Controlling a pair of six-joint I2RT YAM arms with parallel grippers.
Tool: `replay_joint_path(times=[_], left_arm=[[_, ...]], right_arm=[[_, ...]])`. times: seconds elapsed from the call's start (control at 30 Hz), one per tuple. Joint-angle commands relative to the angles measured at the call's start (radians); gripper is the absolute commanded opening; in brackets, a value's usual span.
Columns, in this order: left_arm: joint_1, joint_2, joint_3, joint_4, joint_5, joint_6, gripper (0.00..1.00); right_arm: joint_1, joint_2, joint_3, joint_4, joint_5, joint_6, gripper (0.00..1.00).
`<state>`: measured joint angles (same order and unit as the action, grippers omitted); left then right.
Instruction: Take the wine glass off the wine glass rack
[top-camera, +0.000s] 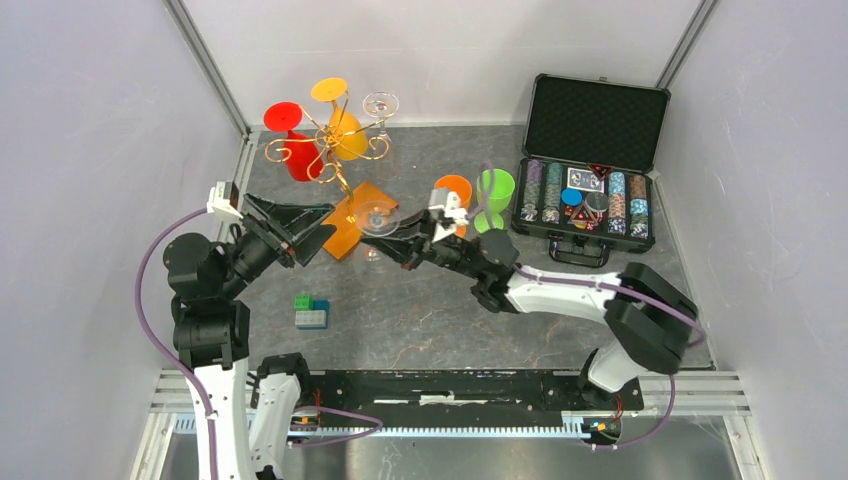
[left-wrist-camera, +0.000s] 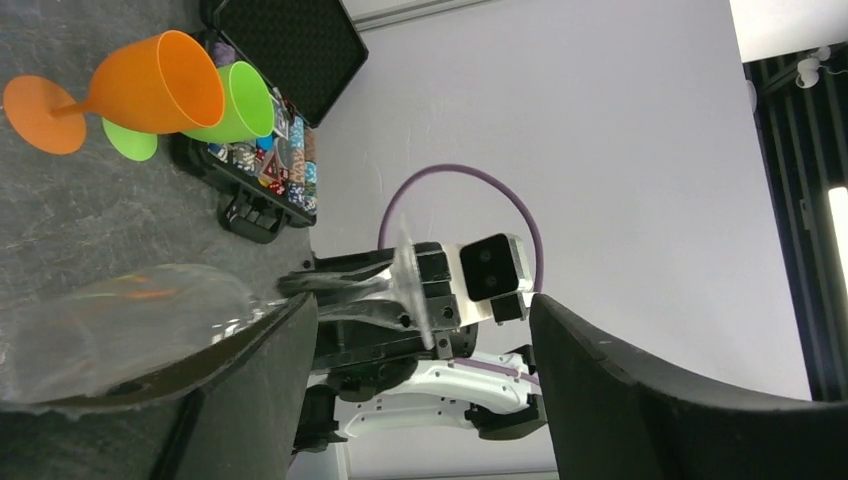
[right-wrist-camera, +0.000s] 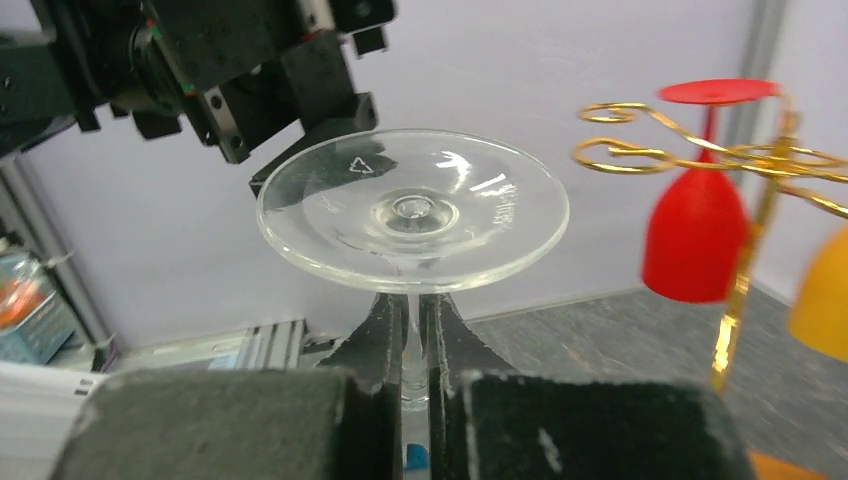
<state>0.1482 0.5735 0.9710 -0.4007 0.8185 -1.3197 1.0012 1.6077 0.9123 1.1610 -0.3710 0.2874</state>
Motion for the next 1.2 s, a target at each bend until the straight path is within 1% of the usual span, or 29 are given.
replay_joint_path(times=[0.0,0.07,0.17,0.23,0.27,0.33,0.4,0.43,0.5,0.57,0.6,0.67,0.73,0.9,0.93,1.03,1.17], left_arm=[[-0.004,-0.019,-0.018,0.039,-0.035,0.049,0.83],[-0.008,-0.006,-0.031,0.04,-0.038,0.08,0.85],[-0.046,0.024,-0.045,0.067,-0.041,0.103,0.87],[-0.112,0.055,-0.042,0.087,-0.068,0.126,0.89],[-0.172,0.075,-0.041,0.101,-0.098,0.139,0.9],[-0.299,0.127,-0.047,0.141,-0.17,0.159,0.9],[-0.414,0.185,-0.059,0.173,-0.273,0.159,0.89],[-0.465,0.209,-0.062,0.2,-0.305,0.16,0.88],[-0.535,0.249,-0.049,0.214,-0.356,0.16,0.87],[-0.581,0.266,-0.033,0.208,-0.419,0.178,0.88],[-0.596,0.276,-0.029,0.216,-0.428,0.176,0.88],[-0.619,0.304,-0.033,0.268,-0.408,0.141,0.88],[-0.658,0.324,-0.051,0.343,-0.398,0.098,0.86],[-0.732,0.348,-0.078,0.398,-0.44,0.049,0.79],[-0.74,0.351,-0.085,0.448,-0.445,0.037,0.78],[-0.775,0.375,-0.081,0.5,-0.449,0.023,0.77],[-0.817,0.407,-0.067,0.539,-0.436,0.002,0.73]], right_arm=[[-0.003,-0.185,-0.135,0.207,0.293,0.043,0.0],[-0.005,-0.25,-0.209,0.251,0.415,0.063,0.0],[-0.013,-0.355,-0.294,0.259,0.574,0.089,0.0],[-0.015,-0.423,-0.326,0.237,0.661,0.098,0.0],[-0.016,-0.447,-0.333,0.217,0.709,0.107,0.0],[-0.016,-0.497,-0.324,0.104,0.813,0.139,0.0],[-0.019,-0.538,-0.24,-0.231,0.953,0.233,0.0],[-0.024,-0.546,-0.211,-0.3,0.983,0.237,0.0],[-0.034,-0.572,-0.23,-0.281,0.993,0.226,0.0],[-0.039,-0.605,-0.265,-0.234,1.003,0.237,0.0],[-0.041,-0.62,-0.273,-0.233,1.014,0.242,0.0],[-0.044,-0.638,-0.283,-0.242,1.029,0.277,0.0],[-0.048,-0.648,-0.304,-0.223,1.028,0.327,0.0],[-0.059,-0.664,-0.347,-0.174,1.011,0.462,0.0],[-0.058,-0.663,-0.352,-0.159,1.002,0.483,0.0],[-0.059,-0.656,-0.378,-0.09,0.984,0.531,0.0],[-0.064,-0.637,-0.415,0.017,0.973,0.582,0.0]])
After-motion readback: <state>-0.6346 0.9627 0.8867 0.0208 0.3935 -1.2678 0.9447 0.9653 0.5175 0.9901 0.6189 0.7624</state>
